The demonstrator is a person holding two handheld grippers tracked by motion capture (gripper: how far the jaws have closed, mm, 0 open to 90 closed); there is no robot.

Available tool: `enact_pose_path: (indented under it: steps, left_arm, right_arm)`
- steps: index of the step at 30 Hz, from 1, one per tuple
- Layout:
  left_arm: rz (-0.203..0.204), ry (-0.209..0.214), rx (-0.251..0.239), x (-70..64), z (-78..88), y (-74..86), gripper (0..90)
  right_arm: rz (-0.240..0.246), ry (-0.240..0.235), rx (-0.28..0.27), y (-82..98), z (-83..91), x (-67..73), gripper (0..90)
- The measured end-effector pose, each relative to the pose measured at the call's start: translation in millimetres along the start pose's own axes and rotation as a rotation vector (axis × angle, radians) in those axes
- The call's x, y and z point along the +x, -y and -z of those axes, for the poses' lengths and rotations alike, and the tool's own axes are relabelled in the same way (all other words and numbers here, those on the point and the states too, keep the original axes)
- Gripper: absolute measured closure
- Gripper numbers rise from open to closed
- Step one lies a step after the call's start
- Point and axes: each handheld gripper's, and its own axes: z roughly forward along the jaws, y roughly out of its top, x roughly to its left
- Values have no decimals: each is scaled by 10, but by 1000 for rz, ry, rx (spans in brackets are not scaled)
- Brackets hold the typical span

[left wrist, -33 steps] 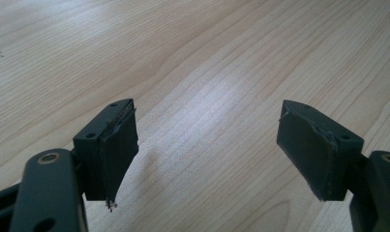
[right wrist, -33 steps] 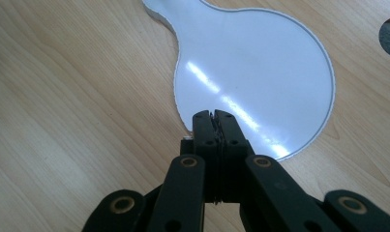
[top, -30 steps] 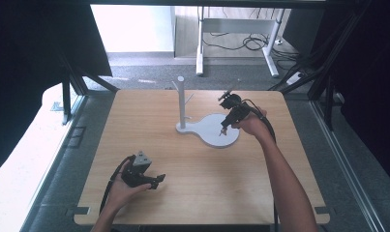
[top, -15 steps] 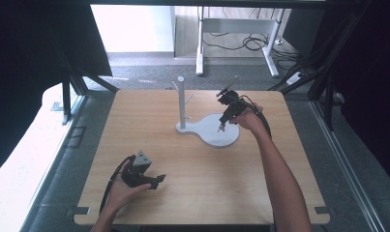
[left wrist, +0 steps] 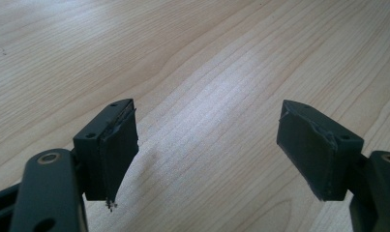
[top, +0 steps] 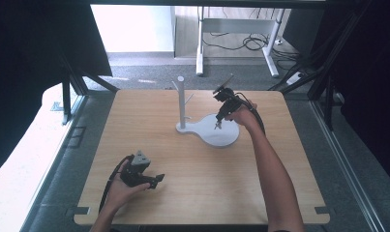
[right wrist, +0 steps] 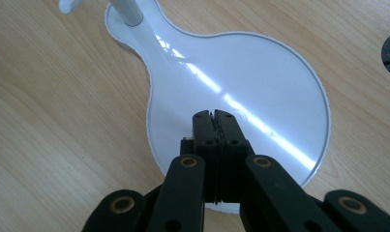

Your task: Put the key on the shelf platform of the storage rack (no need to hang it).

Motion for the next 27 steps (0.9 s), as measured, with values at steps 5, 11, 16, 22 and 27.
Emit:
enact_pose_path:
  steps: [5, 11, 16, 22, 27]
  left_arm:
    - [-4, 5, 3, -10, -14, 0, 228]
    - [-14, 5, 0, 2, -2, -3, 228]
    - [-9, 5, -2, -11, -6, -3, 228]
    - [-12, 6, 0, -20, -8, -5, 228]
    - [-12, 6, 2, -20, -15, -4, 228]
  right_arm:
    - [-12, -4, 7, -32, -94, -37, 896]
    - [-32, -5, 14, -48, -196, -88, 896]
    - [-32, 2, 29, -55, -280, -99, 896]
    - [-53, -5, 29, -25, -377, -124, 896]
    - [-67, -9, 44, 23, -491, -161, 896]
